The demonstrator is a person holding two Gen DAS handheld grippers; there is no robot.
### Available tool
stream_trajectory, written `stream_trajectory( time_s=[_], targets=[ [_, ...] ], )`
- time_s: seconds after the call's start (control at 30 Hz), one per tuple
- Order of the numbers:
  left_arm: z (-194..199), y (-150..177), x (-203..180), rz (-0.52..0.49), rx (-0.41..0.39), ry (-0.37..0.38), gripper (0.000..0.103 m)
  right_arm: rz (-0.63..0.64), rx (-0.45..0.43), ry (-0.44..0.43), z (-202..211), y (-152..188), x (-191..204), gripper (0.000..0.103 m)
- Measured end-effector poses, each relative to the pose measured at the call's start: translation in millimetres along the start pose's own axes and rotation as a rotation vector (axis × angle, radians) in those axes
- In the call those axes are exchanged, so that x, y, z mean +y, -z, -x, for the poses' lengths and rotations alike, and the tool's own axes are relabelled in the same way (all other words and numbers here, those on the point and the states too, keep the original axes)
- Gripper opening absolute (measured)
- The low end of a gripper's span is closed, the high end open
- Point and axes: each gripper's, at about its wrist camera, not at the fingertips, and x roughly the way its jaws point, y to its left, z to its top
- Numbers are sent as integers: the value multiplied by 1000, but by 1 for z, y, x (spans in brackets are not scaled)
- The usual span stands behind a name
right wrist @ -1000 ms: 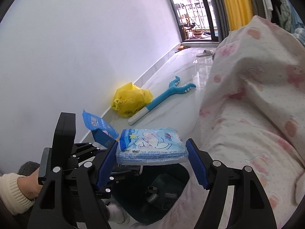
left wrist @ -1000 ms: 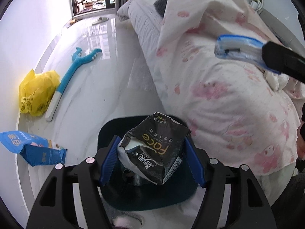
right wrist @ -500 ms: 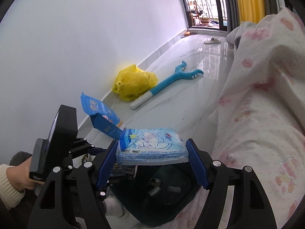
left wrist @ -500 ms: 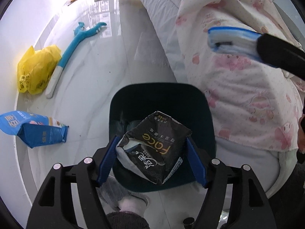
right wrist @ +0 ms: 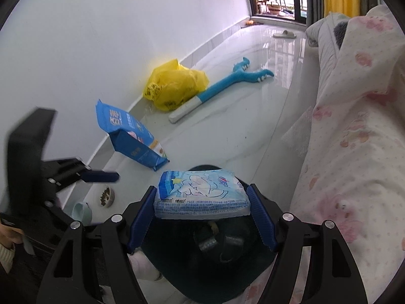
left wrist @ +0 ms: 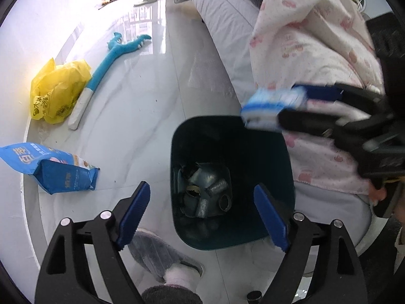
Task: Collect trash
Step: 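Open the left tool over the bin while the right tool releases the wet-wipe pack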
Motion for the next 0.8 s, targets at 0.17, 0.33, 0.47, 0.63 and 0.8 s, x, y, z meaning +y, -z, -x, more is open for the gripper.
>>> stream_trajectory(
  time_s=[0.17, 0.33, 0.47, 0.63, 0.8],
  targets=[
    [16, -2, 6, 8, -62, -9, 87, 4, 56, 22, -22, 2, 5, 73],
    [32, -5, 11, 17, -126, -11, 87, 13, 113, 44, -41, 7, 9, 73],
    [48, -7, 11, 12, -193, -11, 87, 23, 164, 62, -59, 13, 12, 73],
    [65, -9, 6, 6, -282, 14, 87, 38, 207, 92, -72, 17, 15, 73],
    [81, -13, 2, 3, -361, 37, 87, 60, 245, 132, -80, 24, 16, 73]
  ],
)
